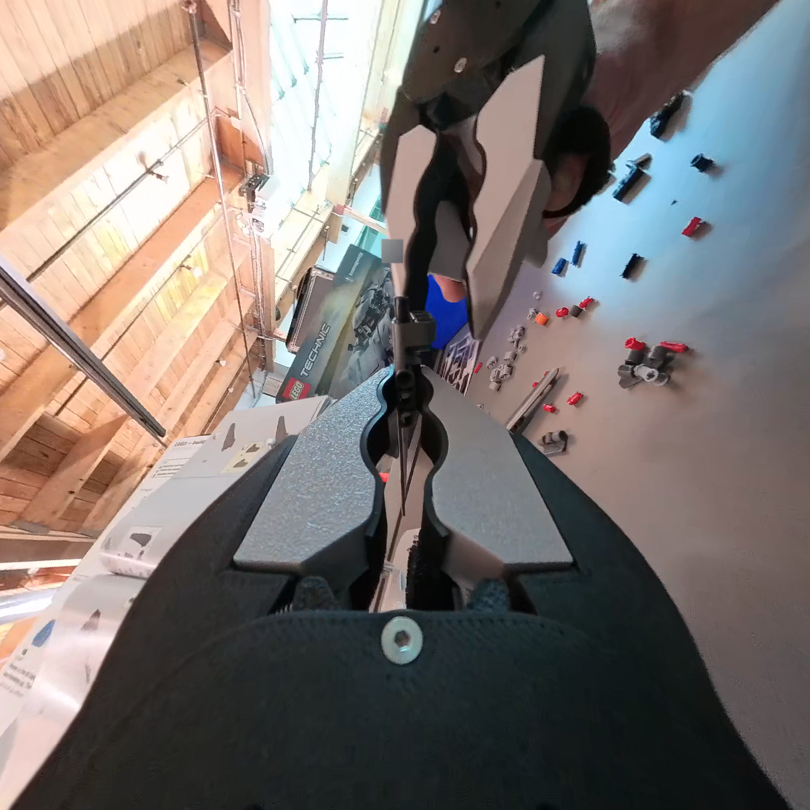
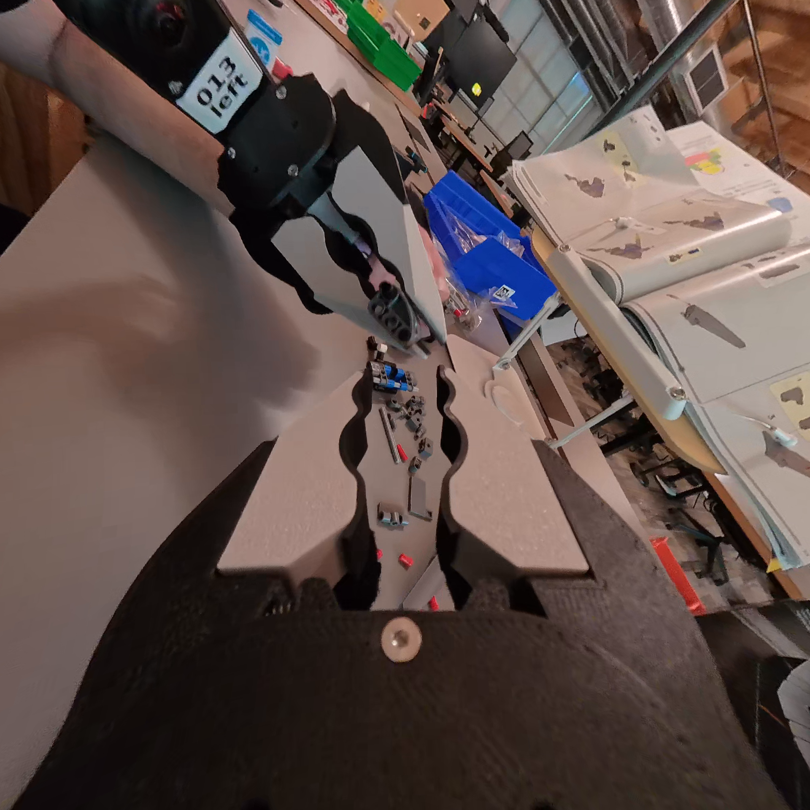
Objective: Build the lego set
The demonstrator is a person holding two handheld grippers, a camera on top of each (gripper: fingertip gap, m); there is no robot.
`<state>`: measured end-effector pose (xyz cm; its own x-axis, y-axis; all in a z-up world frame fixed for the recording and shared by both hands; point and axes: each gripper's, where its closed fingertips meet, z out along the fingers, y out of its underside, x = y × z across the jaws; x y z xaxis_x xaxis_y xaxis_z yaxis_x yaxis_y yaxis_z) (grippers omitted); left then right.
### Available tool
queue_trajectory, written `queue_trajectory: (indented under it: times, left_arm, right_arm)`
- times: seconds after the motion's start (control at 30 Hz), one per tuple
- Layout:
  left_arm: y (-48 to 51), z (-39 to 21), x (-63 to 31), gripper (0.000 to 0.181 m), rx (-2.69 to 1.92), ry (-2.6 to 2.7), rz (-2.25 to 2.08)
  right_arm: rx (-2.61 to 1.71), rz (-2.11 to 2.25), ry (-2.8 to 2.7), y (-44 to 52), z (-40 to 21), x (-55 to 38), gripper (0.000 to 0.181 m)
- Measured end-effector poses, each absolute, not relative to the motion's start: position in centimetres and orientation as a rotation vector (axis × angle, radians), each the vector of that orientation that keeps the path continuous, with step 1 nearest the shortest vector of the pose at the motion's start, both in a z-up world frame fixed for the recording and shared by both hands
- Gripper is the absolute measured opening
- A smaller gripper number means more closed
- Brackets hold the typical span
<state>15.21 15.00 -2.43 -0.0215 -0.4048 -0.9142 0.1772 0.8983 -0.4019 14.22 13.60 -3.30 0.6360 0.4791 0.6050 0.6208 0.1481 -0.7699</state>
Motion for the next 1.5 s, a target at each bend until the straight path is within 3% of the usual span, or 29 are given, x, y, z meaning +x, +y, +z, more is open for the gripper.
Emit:
queue_trajectory:
  times: [0.27,0.5,0.6,0.73,1.5]
  left_arm:
    - [14.5,-4.1,15.6,0.003,-0.172,1.604,-0.475]
    - [15.0,-4.4,16.1,0.005,-0.243,1.616,-0.495]
    - [15.7,-4.5,16.4,0.023,-0.285,1.612,-0.477]
    - [16.6,-3.8,16.5,0.029,-0.329,1.579,-0.468]
    - [15.0,-5.0,16.3,0.007,-0.273,1.657,-0.447]
  right_arm:
    - [-1.451,-0.284,-1.066,13.5,-3.9,13.3,0.009]
    - [-1.487,-0.308,-1.044,13.9,-4.0,14.0,0.008]
    - [-1.497,-0.363,-1.009,14.3,-3.8,14.8,0.007]
    - [-1.503,-0.449,-0.958,14.7,-3.3,16.1,0.007]
    - [-1.572,-0.254,-0.994,14.6,-5.0,14.7,0.008]
